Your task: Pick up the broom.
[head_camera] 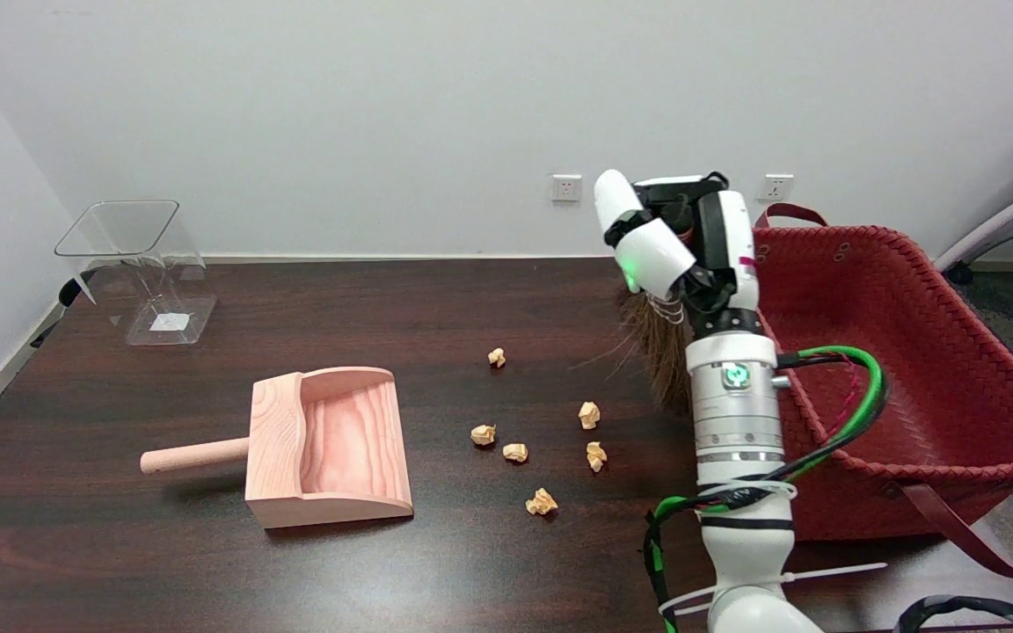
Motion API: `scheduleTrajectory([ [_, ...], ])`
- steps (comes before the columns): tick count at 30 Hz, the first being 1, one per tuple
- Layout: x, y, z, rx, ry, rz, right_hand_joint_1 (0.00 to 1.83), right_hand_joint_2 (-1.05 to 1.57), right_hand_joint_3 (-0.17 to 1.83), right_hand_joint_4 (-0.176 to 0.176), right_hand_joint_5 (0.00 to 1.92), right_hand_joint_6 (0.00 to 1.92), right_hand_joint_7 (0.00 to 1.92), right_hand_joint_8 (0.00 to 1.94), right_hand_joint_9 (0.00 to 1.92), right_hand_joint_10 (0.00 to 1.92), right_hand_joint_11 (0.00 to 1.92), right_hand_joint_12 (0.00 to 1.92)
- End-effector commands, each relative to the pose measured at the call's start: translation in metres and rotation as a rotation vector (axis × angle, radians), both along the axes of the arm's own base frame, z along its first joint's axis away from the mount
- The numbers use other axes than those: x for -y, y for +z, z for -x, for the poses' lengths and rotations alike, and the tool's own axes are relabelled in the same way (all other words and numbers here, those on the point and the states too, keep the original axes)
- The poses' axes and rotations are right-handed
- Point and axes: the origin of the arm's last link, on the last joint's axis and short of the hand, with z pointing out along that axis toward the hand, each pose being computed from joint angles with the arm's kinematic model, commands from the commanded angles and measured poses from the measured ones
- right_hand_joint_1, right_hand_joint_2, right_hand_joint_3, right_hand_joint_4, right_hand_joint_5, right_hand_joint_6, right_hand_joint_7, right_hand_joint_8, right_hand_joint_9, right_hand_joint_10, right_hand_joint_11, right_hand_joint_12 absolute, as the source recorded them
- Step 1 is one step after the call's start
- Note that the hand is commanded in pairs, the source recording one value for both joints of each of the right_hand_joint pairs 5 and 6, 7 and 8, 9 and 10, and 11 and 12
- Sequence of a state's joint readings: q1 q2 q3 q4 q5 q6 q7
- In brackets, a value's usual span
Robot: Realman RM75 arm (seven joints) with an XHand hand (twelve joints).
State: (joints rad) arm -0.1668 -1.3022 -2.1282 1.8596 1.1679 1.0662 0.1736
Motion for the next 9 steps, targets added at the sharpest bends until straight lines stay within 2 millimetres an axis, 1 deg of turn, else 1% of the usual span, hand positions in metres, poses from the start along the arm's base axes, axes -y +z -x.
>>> scheduleTrajectory([
  [1, 0.014, -0.013, 0.007, -0.172, -0.222, 0.15, 0.98, 1.57, 0.99, 0.0, 1.92, 1.92, 1.92, 1.92, 1.92, 1.92, 1.92, 1.92],
  [6, 0.011, -0.024, 0.006, -0.177, -0.262, 0.207, 0.98, 1.57, 0.98, 0.0, 1.92, 1.92, 1.92, 1.92, 1.92, 1.92, 1.92, 1.92],
  [9, 0.01, -0.028, 0.008, -0.169, -0.28, 0.211, 0.99, 1.57, 0.99, 0.0, 1.92, 1.92, 1.92, 1.92, 1.92, 1.92, 1.92, 1.92],
])
